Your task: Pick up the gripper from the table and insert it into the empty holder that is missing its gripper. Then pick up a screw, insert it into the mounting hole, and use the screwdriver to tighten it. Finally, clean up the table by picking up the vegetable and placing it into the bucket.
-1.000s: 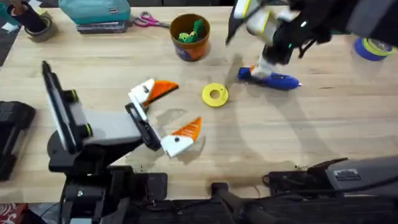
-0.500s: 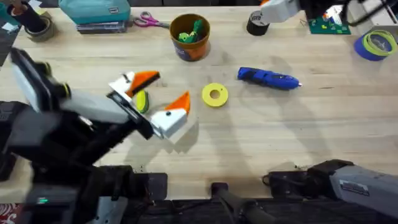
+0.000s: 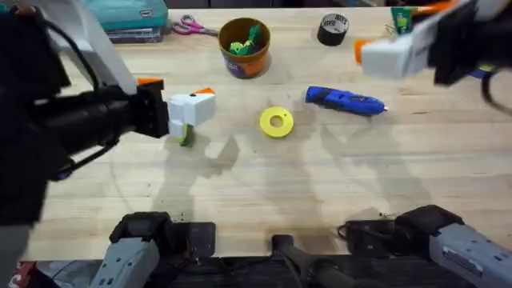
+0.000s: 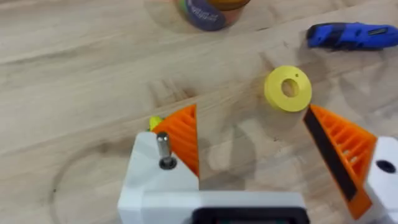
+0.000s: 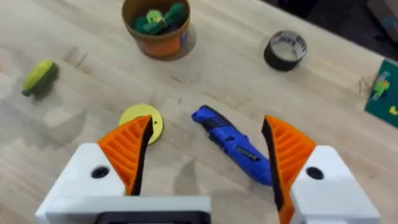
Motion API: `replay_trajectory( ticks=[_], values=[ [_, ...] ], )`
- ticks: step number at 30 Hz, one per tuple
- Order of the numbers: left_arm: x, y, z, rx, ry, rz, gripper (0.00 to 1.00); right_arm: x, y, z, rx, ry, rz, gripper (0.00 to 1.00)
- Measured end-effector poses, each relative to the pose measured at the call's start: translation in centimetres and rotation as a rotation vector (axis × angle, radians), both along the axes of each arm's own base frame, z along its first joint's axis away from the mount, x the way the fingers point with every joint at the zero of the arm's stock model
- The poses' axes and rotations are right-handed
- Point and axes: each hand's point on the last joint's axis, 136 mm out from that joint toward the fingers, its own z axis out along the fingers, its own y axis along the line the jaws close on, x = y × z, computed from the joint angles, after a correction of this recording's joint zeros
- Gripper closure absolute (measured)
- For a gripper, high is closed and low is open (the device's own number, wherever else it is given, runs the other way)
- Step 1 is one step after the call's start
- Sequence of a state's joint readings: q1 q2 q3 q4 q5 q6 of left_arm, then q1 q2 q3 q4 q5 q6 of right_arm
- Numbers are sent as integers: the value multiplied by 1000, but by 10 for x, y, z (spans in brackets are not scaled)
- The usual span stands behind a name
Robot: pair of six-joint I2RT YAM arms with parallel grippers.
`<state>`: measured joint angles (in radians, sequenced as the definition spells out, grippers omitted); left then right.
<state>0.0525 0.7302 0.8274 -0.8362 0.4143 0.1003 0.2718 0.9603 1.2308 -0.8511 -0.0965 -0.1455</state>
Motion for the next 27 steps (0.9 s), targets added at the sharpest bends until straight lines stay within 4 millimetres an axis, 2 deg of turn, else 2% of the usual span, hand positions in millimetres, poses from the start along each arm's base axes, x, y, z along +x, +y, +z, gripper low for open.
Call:
replay_trajectory(
  ticks=[6, 10, 15, 18, 21, 27],
  values=[
    [-4, 13, -8, 57, 142, 54, 15, -17, -4, -42, 15, 69, -24, 6],
    [-1, 17, -17, 72, 187, 68, 15, -22, -6, -57, 12, 101, -31, 6],
    [1, 20, -24, 83, 221, 84, 15, -21, -5, -58, 17, 103, -35, 5],
    [-3, 32, -34, 84, 294, 185, 15, -21, -5, -58, 18, 103, -36, 5],
    [-7, 42, -52, 88, 407, 289, 16, -21, -5, -58, 20, 104, -38, 5],
    [1, 45, -99, 119, 628, 366, 15, -21, -6, -58, 19, 105, -38, 5]
  ],
)
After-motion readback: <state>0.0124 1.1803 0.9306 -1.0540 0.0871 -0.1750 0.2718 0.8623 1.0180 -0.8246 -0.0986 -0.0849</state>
